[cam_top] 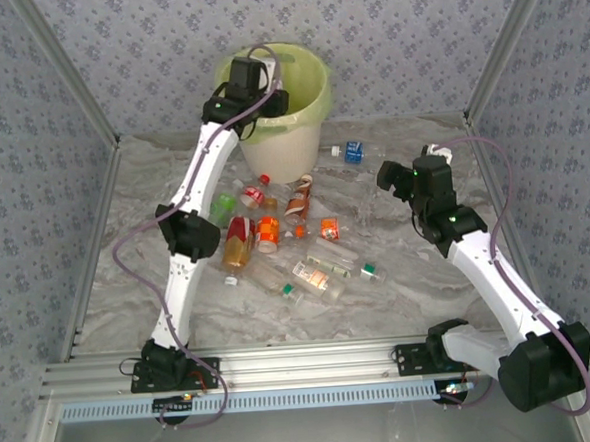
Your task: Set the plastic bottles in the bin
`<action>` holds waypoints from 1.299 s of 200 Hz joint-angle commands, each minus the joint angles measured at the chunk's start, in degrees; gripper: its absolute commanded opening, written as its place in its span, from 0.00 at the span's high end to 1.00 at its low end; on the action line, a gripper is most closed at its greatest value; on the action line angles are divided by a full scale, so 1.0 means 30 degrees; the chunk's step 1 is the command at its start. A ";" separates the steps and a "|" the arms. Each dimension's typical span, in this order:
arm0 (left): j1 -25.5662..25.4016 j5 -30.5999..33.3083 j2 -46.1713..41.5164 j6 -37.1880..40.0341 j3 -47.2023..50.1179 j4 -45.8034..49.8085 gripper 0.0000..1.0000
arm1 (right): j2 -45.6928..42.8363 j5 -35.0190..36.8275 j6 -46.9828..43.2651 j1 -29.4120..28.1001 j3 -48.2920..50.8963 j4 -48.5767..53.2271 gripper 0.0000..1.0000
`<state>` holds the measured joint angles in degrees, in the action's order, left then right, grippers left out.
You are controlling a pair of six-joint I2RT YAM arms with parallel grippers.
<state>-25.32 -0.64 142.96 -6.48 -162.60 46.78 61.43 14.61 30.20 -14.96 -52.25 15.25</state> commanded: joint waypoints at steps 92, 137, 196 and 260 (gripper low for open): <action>-0.0468 -0.2929 -0.4483 -0.0049 0.0119 0.2913 0.16 | 0.4908 -0.2495 -0.3690 0.0802 -0.1730 -0.1366 0.00; -0.0349 -0.4289 -0.5816 -0.0693 0.0151 0.3753 0.00 | 0.9644 -0.7531 -1.0583 0.2541 -0.6128 0.0913 0.00; -0.0319 -0.4442 -0.7570 -0.1784 0.0782 0.3018 0.01 | 1.6806 -1.0412 -1.8319 0.3366 -1.3453 0.4635 0.00; -0.0319 -0.3947 -1.1769 -0.1759 0.7846 -0.0107 0.01 | 2.3492 -1.1402 -2.2554 0.4035 -2.1519 0.8494 0.00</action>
<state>-26.37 -12.67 114.89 -11.46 -147.92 52.99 126.65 -17.41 -29.36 -3.70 -109.25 32.36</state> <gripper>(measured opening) 0.994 0.999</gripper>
